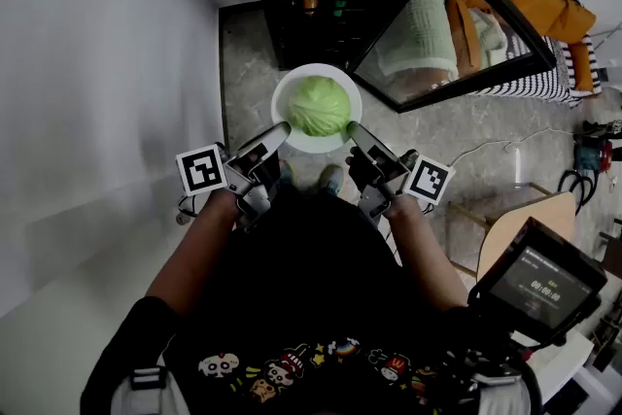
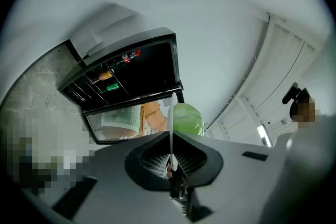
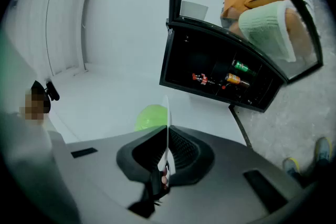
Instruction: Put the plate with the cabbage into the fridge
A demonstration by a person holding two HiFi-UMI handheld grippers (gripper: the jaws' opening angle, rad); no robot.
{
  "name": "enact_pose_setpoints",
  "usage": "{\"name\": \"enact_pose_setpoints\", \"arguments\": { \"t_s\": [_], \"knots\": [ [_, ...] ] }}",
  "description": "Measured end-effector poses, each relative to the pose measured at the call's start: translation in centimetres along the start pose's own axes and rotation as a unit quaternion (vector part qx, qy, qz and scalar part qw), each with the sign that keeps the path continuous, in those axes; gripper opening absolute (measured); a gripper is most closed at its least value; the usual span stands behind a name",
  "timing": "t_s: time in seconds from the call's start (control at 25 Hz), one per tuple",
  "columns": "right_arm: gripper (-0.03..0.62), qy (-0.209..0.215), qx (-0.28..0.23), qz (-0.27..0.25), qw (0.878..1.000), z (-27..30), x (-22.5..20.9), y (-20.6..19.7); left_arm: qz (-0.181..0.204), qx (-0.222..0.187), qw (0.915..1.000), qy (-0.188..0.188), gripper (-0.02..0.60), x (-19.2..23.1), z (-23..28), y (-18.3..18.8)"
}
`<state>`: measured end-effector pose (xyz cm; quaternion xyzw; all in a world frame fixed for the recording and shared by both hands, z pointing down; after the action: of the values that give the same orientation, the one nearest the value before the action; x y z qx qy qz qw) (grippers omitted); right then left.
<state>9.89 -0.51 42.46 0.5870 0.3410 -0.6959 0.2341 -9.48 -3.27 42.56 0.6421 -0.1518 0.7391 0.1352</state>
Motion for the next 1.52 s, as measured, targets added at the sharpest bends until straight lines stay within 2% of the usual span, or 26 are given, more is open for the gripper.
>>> {"name": "enact_pose_setpoints", "arguments": {
  "t_s": [0.44,0.76,1.08,1.52],
  "knots": [
    [0.018,-0.003,0.008,-0.018,1.000,0.4,0.3,0.6,0.000,0.005,1.0000,-0.002,0.015,-0.1,0.4,0.5],
    [0.018,0.011,0.022,-0.024,0.999,0.7,0.4,0.6,0.002,-0.008,1.0000,0.006,0.015,-0.2,-0.2,0.2],
    [0.018,0.011,0.037,-0.024,0.999,0.6,0.1,0.4,0.010,-0.022,0.9997,-0.007,0.015,0.0,-0.3,-0.2],
    [0.018,0.007,0.064,-0.029,0.998,0.9,0.2,0.1,-0.003,-0.047,0.9988,-0.011,0.015,0.5,-1.1,-1.0]
  ]
}}
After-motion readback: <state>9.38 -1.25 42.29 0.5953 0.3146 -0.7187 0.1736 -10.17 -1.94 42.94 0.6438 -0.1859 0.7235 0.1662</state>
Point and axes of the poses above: the fingertips, and each gripper's own axes: z forward along the fingers, x to its left, y out of its top, the point moved 5 cm from there along -z, backward along the fingers, and after that the axes turned 1 degree about y, right-handed, at the moved point
